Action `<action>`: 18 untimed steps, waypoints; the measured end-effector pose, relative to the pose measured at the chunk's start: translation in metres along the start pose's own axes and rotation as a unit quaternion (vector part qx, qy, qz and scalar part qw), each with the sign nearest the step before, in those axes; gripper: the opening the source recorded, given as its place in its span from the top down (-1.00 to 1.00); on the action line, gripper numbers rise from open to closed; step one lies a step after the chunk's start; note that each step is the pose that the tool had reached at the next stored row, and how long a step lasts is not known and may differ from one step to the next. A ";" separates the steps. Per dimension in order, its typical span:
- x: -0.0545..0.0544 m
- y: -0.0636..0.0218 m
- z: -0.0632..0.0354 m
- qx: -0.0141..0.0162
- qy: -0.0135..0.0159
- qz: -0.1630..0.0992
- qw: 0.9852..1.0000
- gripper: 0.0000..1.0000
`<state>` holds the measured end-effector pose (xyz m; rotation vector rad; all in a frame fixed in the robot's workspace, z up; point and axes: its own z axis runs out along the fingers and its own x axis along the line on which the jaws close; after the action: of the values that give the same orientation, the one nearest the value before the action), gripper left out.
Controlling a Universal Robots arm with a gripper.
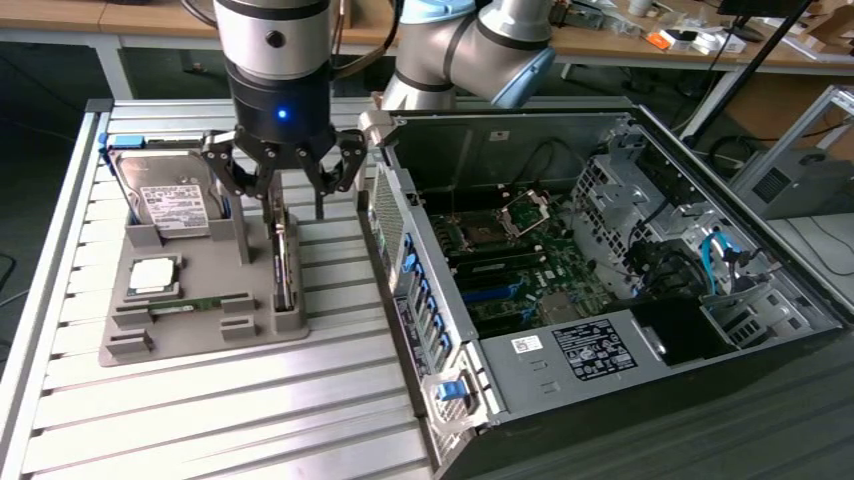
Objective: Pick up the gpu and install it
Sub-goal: 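Pick up the gpu and move the gpu toward the slot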
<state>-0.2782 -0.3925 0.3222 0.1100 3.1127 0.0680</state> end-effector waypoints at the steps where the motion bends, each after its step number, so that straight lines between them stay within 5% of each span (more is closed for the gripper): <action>1: 0.000 0.0000 0.0006 0.000 0.000 0.000 1.000 -0.11; 18: 0.004 0.0005 0.0095 0.000 0.000 0.000 1.000 -0.11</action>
<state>-0.2820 -0.3913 0.3126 0.1100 3.1128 0.0679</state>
